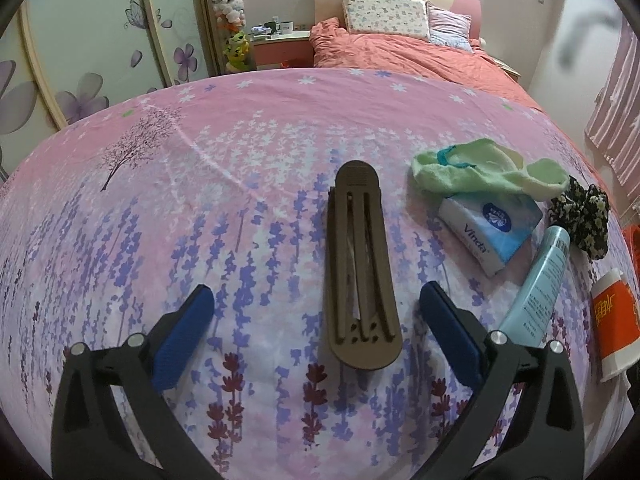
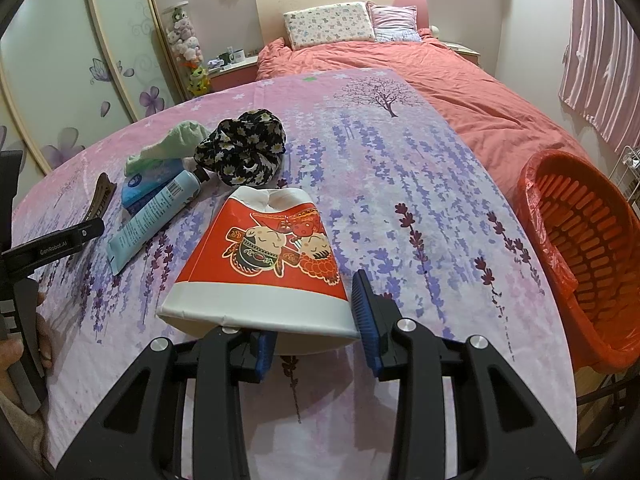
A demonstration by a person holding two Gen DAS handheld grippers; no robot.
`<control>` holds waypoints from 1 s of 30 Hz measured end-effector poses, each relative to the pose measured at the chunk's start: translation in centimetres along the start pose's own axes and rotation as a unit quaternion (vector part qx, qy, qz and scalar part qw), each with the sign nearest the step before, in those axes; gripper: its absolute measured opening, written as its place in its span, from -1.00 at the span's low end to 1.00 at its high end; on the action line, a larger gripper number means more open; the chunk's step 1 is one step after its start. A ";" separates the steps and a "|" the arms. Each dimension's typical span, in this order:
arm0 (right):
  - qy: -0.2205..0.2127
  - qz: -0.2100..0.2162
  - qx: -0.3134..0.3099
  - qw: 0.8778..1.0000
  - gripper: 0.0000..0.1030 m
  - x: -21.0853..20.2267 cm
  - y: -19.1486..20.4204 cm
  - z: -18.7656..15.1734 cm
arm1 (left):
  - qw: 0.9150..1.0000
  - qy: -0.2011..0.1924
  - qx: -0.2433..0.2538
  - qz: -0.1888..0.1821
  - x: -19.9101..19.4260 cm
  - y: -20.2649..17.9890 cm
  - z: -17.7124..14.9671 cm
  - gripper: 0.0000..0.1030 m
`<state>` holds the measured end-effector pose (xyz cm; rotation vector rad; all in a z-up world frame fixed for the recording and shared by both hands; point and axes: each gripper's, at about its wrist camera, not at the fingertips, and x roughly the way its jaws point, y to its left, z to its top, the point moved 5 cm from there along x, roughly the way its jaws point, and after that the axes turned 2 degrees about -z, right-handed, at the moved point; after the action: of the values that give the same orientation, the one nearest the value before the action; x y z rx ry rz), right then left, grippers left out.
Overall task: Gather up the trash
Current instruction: 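Grasp the brown hair clip with the left tool while the right tool grasps the red paper cup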
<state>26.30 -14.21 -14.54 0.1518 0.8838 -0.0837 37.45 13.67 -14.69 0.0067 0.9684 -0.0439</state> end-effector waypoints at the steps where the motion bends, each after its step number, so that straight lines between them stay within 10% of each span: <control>1: 0.000 0.001 0.000 1.000 -0.29 0.0 0.0 0.0 | 1.000 0.000 0.000 0.001 0.0 0.0 -0.1 0.93; 21: 0.000 0.002 0.000 1.000 -0.26 0.0 -0.1 0.0 | 1.000 0.000 0.000 0.000 -0.1 0.1 -0.1 0.93; 30: 0.006 -0.004 -0.017 1.000 0.27 0.1 0.8 -0.2 | 1.000 0.000 0.000 0.000 -0.1 0.1 -0.1 0.93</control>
<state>26.31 -13.40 -14.61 0.1169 0.8971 -0.0745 37.35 13.77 -14.66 0.0072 0.9687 -0.0447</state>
